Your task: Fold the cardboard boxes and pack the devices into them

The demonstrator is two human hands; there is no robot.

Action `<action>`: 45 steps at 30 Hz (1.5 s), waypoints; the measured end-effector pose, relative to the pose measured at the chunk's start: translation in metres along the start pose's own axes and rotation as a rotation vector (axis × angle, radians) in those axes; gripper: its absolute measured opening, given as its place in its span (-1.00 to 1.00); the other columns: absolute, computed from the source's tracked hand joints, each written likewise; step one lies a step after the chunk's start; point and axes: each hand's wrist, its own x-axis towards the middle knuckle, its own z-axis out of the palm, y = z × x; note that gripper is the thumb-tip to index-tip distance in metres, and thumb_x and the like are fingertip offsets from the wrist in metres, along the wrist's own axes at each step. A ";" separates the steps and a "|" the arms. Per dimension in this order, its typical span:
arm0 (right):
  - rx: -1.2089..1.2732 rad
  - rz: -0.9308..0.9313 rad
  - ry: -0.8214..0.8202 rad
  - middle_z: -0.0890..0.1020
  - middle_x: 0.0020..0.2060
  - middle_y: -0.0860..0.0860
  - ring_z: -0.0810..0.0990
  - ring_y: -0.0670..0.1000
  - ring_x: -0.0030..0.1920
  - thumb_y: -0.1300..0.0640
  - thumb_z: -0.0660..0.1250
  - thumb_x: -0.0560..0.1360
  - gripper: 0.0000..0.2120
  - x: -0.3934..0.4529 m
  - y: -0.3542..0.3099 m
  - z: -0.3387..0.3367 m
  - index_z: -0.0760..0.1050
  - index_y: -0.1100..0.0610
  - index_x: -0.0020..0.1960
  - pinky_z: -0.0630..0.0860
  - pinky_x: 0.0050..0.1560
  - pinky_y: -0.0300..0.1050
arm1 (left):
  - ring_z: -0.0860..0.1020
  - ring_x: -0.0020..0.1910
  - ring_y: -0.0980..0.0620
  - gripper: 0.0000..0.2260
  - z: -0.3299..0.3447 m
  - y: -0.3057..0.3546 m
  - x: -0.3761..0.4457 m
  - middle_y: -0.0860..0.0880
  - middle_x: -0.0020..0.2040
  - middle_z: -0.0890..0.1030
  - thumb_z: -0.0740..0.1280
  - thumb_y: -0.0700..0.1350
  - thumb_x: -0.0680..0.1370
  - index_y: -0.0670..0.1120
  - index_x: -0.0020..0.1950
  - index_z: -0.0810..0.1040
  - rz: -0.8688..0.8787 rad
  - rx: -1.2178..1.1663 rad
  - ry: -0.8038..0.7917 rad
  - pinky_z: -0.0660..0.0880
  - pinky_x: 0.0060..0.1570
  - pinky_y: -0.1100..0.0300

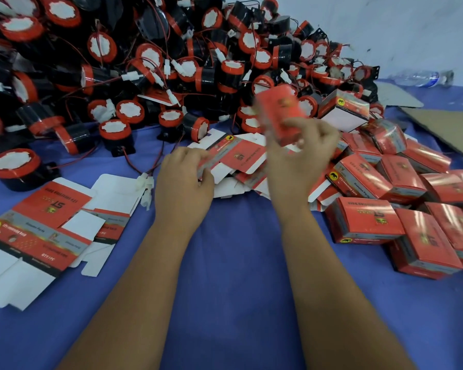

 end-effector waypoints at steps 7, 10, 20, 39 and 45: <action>-0.200 0.146 0.047 0.20 0.45 0.14 0.16 0.10 0.47 0.24 0.30 0.50 -0.49 0.014 0.014 -0.019 0.39 0.03 0.43 0.25 0.46 -0.01 | 0.41 0.29 -0.05 -0.73 0.004 0.000 0.000 0.01 0.27 0.54 0.34 -0.16 0.55 -0.03 0.24 0.59 0.037 0.061 -0.211 0.28 0.20 0.19; -0.303 -0.020 -0.251 0.53 0.25 0.11 0.43 0.11 0.29 0.29 0.26 0.51 -0.66 0.006 0.020 -0.013 0.57 0.17 0.26 0.34 0.34 -0.04 | 0.40 0.35 -0.12 -0.68 0.004 -0.002 0.002 -0.07 0.32 0.53 0.33 -0.12 0.55 -0.04 0.31 0.57 -0.001 0.124 -0.204 0.31 0.36 0.01; -0.143 0.193 -0.632 0.57 -0.17 -0.09 0.60 -0.02 -0.10 0.16 0.32 0.55 -0.65 -0.011 -0.006 0.002 0.49 0.02 0.33 0.62 -0.05 0.10 | 0.55 -0.03 0.20 -0.80 0.000 -0.007 0.004 0.10 0.09 0.62 0.25 -0.12 0.60 0.06 0.12 0.63 -0.306 -0.289 -0.050 0.43 -0.11 0.37; -0.016 -0.250 -0.439 0.59 0.02 0.17 0.55 0.16 -0.02 0.27 0.06 0.55 -0.68 -0.048 -0.020 0.019 0.44 0.30 0.23 0.52 -0.02 0.16 | 0.60 0.06 -0.02 -0.80 -0.020 -0.003 0.017 -0.09 0.16 0.57 0.27 -0.09 0.59 -0.05 0.21 0.42 -0.444 -1.302 0.319 0.56 0.14 0.04; 0.119 -0.032 -0.623 0.61 -0.04 0.01 0.56 0.06 0.00 0.31 0.23 0.40 -0.72 -0.052 -0.023 0.019 0.38 0.08 0.07 0.52 -0.01 0.15 | 0.56 -0.08 0.13 -0.95 -0.028 0.001 0.014 0.05 -0.12 0.58 0.26 -0.20 0.57 -0.06 -0.06 0.46 -0.354 -1.199 0.387 0.53 0.04 0.14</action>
